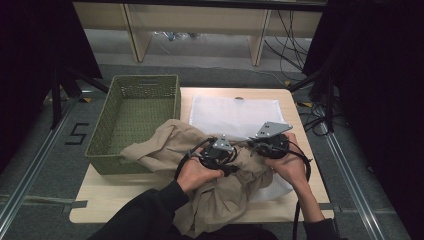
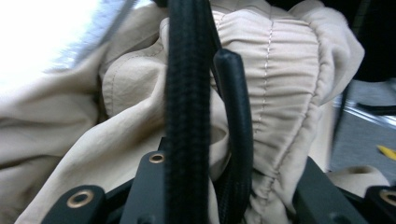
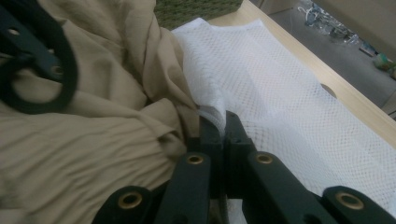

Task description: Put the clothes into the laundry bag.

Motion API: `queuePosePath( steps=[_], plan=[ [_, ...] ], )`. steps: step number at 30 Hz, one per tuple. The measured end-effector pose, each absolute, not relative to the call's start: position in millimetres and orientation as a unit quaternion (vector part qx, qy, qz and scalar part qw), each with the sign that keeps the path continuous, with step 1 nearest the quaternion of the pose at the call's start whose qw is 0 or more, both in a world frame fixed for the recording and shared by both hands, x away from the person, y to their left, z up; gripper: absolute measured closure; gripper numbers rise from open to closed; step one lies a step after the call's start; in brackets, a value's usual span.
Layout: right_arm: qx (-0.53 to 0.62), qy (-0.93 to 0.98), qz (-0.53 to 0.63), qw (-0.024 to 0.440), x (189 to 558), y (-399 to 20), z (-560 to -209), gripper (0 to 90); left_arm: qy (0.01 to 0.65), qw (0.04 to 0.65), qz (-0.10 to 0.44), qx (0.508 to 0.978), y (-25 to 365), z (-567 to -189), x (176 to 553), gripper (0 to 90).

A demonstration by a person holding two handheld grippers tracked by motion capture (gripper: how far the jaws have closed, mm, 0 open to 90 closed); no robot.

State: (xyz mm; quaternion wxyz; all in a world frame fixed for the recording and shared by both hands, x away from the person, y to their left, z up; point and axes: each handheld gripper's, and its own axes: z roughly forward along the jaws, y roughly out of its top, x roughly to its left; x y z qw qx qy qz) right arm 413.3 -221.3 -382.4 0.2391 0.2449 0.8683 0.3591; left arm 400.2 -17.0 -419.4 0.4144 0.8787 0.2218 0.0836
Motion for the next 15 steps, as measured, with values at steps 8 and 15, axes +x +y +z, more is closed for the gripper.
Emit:
queuePosePath(
  steps=[8, 15],
  plan=[
    [0.244, 0.877, 0.342, 0.235, 408.8, -219.9, -383.4, 89.9, 0.268, 0.364, 0.131, 0.882, -32.2, -463.0, 435.1, 62.8],
    [0.261, 0.879, 0.329, 0.226, 412.2, -226.1, -395.6, 89.9, 0.272, 0.375, 0.106, 0.880, -15.9, -446.9, 414.0, 27.8]
  ],
)
